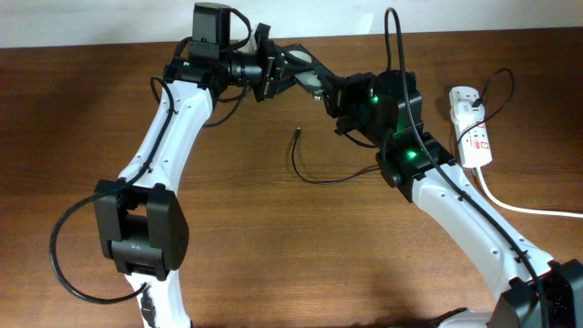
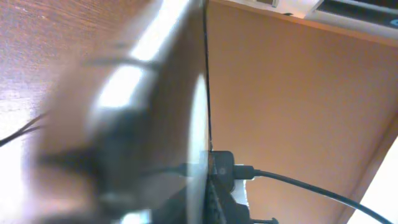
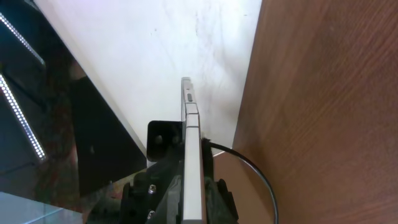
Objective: Plug charger to phone and switch on socket
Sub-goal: 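Open the right gripper off the phone and pull it back right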
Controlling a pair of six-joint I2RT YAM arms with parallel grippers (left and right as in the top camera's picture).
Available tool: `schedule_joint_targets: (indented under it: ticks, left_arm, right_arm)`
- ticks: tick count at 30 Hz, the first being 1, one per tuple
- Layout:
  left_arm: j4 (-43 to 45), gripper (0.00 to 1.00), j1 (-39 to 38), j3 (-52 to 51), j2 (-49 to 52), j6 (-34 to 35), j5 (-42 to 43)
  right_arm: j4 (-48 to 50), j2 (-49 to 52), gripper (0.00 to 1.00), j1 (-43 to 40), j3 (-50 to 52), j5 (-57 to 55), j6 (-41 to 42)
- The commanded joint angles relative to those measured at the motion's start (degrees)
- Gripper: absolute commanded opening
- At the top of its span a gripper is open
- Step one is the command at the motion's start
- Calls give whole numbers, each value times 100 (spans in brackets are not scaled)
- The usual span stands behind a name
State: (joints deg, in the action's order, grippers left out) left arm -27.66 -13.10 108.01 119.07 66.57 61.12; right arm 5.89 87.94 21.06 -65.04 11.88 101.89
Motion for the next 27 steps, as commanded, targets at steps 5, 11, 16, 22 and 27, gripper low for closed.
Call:
schedule_joint_targets:
  ticks: [5,11,16,22,27]
  left_arm:
    - [24,1,-2,44,-170,160,52]
    - [22,0,-2,44,-170,201,28]
    - [24,0,15,44,-170,199,-9]
    - [22,0,153,44,-170,-37,-94]
    - [-13,0,376,42,-168,-597,-92]
  right_arm:
    - [35,-2,4,74,-129,96,68]
    - [33,-2,8,74,-129,98,63]
    - [31,-2,28,74,-129,96,63]
    - [-177,-2,48,68,-129,92,57]
    - [-485,-2,50,61,-129,-70,-621]
